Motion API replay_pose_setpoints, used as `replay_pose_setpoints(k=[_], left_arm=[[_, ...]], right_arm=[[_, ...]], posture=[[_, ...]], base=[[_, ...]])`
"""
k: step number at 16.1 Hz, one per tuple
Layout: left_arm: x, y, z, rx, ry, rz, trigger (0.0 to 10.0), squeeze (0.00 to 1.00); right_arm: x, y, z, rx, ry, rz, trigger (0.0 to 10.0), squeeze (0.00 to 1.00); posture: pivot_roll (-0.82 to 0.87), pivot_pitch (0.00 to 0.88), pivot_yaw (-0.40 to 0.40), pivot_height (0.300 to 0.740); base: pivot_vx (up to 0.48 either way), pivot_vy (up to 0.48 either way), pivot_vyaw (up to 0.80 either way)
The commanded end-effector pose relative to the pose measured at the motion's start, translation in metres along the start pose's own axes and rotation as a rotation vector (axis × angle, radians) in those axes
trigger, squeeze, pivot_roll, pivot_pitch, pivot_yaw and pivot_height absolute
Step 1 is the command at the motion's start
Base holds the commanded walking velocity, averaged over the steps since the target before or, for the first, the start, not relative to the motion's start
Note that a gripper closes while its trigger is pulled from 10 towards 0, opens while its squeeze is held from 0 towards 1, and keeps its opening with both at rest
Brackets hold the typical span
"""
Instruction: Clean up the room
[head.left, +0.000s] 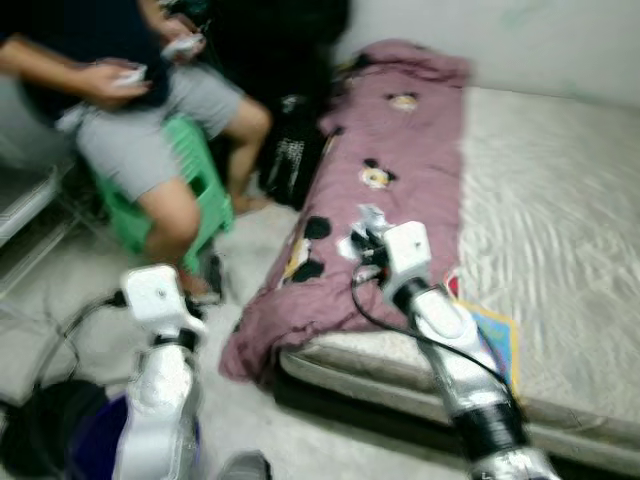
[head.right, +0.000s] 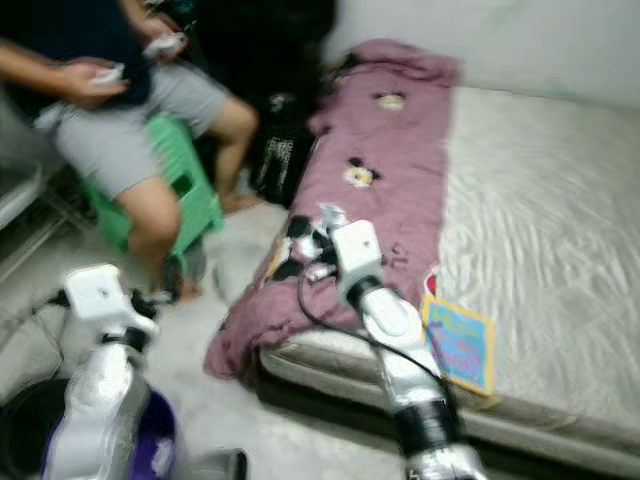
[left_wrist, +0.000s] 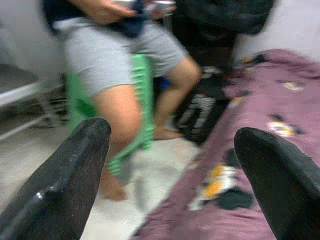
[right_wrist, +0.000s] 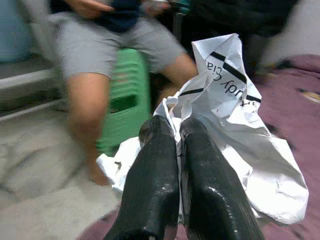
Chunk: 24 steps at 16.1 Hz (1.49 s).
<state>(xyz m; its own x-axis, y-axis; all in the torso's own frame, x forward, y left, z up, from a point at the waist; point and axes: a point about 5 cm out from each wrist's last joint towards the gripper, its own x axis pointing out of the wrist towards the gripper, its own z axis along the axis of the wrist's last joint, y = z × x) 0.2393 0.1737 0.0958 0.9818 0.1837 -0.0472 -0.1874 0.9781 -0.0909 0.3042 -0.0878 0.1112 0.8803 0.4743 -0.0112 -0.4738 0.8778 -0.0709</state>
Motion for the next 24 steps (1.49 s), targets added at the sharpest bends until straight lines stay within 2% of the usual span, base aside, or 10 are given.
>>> replay_pose_setpoints(k=[1, 4, 11, 15, 17, 19, 21, 22, 24], left_arm=[[0.0, -0.002, 0.002, 0.006, -0.013, -0.003, 10.0, 0.0], [-0.001, 0.003, 0.001, 0.035, -0.005, 0.039, 10.0, 0.0], [-0.004, 0.005, 0.0, 0.038, -0.006, 0.028, 10.0, 0.0], [-0.012, 0.012, 0.001, 0.013, -0.022, 0.079, 10.0, 0.0], [-0.017, 0.019, 0.001, 0.033, -0.026, 0.141, 10.0, 0.0], [-0.017, 0.02, 0.002, 0.031, -0.026, 0.14, 10.0, 0.0], [-0.013, 0.016, 0.0, 0.022, -0.017, 0.099, 10.0, 0.0], [-0.01, 0.012, -0.001, 0.018, -0.009, 0.077, 10.0, 0.0], [-0.003, 0.007, -0.002, 0.043, 0.001, 0.048, 10.0, 0.0]], right_arm=[[-0.001, -0.002, -0.001, -0.001, 0.001, 0.003, 10.0, 0.0], [-0.001, -0.002, -0.001, 0.008, -0.003, -0.007, 10.0, 0.0], [0.003, -0.003, 0.002, 0.007, -0.012, -0.007, 10.0, 0.0], [0.012, 0.003, 0.002, 0.011, -0.007, 0.032, 10.0, 0.0], [0.021, 0.007, 0.006, 0.033, -0.008, 0.031, 10.0, 0.0], [0.025, 0.008, 0.007, -0.036, -0.013, 0.002, 10.0, 0.0], [0.02, 0.01, 0.009, -0.051, -0.047, 0.023, 10.0, 0.0], [0.017, 0.005, 0.008, -0.084, -0.031, -0.025, 10.0, 0.0], [0.008, -0.002, 0.002, -0.073, -0.01, -0.029, 10.0, 0.0]], posture=[[-0.03, 0.0, -0.017, 0.74], [-0.03, 0.0, -0.013, 0.74], [-0.01, 0.0, -0.022, 0.74], [0.05, 0.0, -0.07, 0.74], [0.07, 0.0, -0.09, 0.74], [0.06, 0.0, -0.072, 0.74], [0.02, 0.0, -0.04, 0.74], [0.01, 0.0, -0.032, 0.74], [-0.03, 0.0, -0.006, 0.74]], base=[[0.0, 0.0, 0.78], [0.0, 0.0, 0.79], [0.0, 0.0, 0.78], [0.0, 0.0, 0.78], [0.0, 0.0, 0.0], [0.0, 0.0, 0.0], [0.0, 0.0, 0.0], [0.0, 0.0, 0.0], [0.0, 0.0, 0.0]])
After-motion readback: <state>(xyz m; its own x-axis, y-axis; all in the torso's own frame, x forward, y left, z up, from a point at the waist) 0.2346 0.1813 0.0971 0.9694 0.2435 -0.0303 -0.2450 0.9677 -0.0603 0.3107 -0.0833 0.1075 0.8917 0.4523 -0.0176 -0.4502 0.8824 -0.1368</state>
